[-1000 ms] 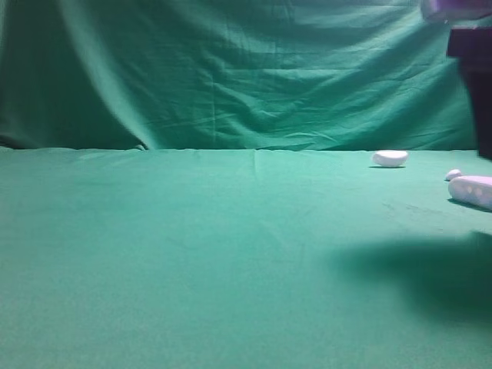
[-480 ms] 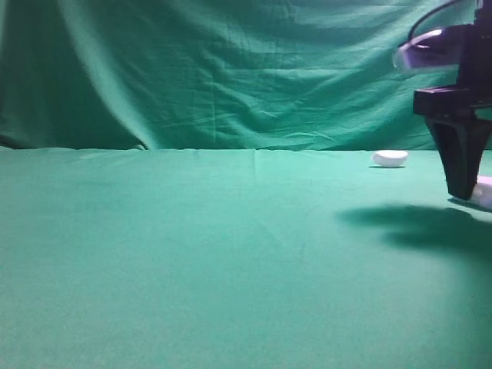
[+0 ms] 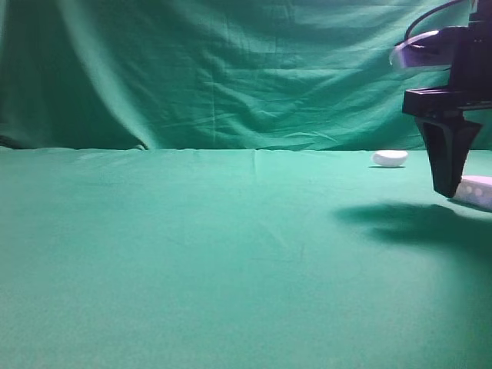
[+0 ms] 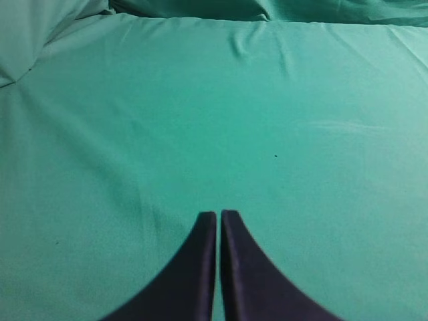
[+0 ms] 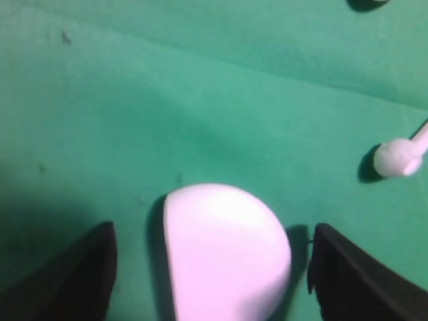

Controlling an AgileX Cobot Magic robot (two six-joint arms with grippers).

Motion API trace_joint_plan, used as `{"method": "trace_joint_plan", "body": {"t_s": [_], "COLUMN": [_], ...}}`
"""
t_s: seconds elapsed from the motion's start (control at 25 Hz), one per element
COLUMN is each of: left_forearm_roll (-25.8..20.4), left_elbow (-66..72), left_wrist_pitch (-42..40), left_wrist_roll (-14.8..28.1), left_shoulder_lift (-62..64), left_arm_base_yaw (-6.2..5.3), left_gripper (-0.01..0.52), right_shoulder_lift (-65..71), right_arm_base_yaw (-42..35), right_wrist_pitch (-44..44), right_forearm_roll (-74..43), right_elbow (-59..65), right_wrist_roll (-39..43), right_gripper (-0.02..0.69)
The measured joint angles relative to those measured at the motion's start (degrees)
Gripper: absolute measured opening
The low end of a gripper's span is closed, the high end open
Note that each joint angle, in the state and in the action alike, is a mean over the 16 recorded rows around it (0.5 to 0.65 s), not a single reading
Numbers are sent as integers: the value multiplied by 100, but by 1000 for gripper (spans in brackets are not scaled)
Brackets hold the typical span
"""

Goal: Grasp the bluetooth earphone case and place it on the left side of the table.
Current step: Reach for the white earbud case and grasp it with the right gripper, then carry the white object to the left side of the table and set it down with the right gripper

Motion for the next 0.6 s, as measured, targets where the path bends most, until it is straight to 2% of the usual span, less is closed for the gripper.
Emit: {"method": "trace_joint_plan", "body": {"t_s": [0.32, 0.6], "left_forearm_roll": [0, 0], "left_elbow": [0, 0], "left_wrist_pitch": [0, 0], "left_wrist_roll": [0, 0], "left_shoulder_lift": [0, 0], "left_arm_base_yaw": [0, 0], "left_gripper": [0, 0], "right_shoulder_lift": [58, 73], "right_arm_base_yaw": [9, 251], "right_wrist_pitch": [434, 1127], "right_forearm_roll": [29, 122], "right_elbow": [-273, -1299], "right_wrist_roll": [-1, 3], "right_gripper": [388, 310]}}
